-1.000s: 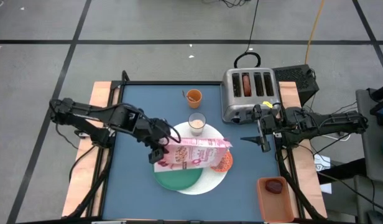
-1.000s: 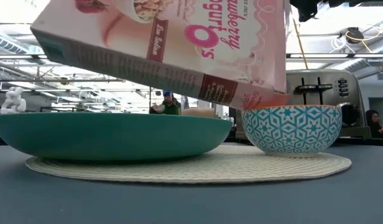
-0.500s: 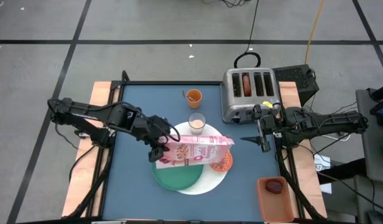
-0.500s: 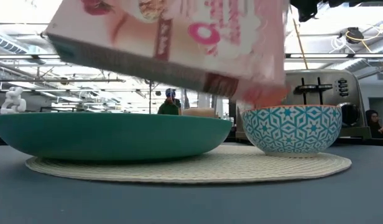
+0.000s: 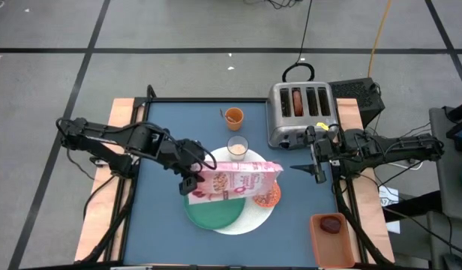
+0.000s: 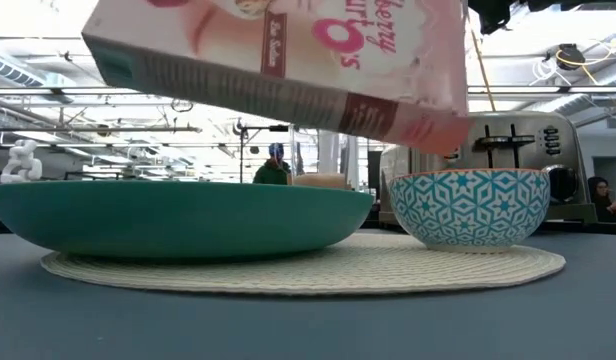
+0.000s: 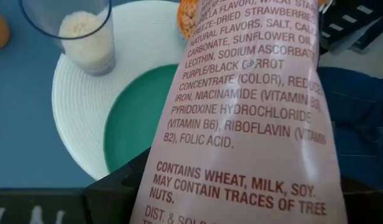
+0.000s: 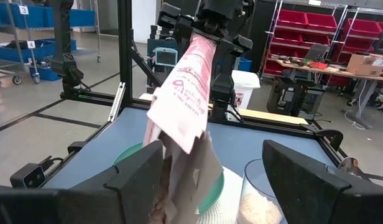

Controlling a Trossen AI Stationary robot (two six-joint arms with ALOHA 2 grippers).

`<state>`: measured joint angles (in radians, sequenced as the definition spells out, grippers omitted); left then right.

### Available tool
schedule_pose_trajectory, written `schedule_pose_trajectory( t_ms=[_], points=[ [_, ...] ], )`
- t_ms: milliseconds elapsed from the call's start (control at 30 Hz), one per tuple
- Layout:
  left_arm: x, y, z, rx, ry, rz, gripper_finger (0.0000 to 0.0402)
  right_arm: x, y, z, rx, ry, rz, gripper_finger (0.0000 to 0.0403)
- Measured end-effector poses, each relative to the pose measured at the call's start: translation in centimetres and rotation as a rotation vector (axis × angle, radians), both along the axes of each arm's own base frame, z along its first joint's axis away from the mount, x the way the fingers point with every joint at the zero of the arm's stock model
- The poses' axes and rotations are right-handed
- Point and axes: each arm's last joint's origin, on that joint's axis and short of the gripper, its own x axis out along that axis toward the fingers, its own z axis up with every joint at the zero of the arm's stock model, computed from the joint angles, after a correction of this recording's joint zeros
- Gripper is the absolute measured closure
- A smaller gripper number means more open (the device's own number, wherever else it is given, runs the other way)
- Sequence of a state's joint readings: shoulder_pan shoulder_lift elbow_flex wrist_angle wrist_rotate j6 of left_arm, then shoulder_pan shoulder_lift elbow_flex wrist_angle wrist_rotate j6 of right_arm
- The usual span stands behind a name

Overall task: Arrange a breakfast setting
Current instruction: Pour the cereal from the cereal box into the orange bowl

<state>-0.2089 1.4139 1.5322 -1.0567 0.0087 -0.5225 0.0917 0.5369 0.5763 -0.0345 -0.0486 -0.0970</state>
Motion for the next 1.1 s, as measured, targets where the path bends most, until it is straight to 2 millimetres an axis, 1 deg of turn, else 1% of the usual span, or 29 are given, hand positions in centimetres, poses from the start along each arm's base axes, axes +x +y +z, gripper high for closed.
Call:
schedule_pose_trajectory(
  t_ms=[367,600,733,933,1100],
  points=[
    [-0.2,-0.4,-0.1,0.007,0.014,-0.006,0.0183,0.0,0.0,0.0,0.002,0.001,0.000,0.0133],
    [-0.4,-1.3,-0.1,0.045,0.004,-0.017,0.0183,0.0,0.0,0.0,0.003,-0.001,-0.001,0.0133],
    [-0.5,-1.7,0.0,0.064,-0.007,-0.023,0.0183,-0.4,0.0,0.3,0.005,-0.021,0.000,0.0133],
    [-0.7,-2.5,0.0,0.143,-0.038,-0.039,0.0183,-1.2,-0.1,0.6,0.039,-0.053,-0.002,0.0133],
    [-0.7,-3.0,0.1,0.171,-0.059,-0.054,0.0183,-2.3,-0.2,0.4,0.023,-0.027,-0.003,0.0133]
  ],
)
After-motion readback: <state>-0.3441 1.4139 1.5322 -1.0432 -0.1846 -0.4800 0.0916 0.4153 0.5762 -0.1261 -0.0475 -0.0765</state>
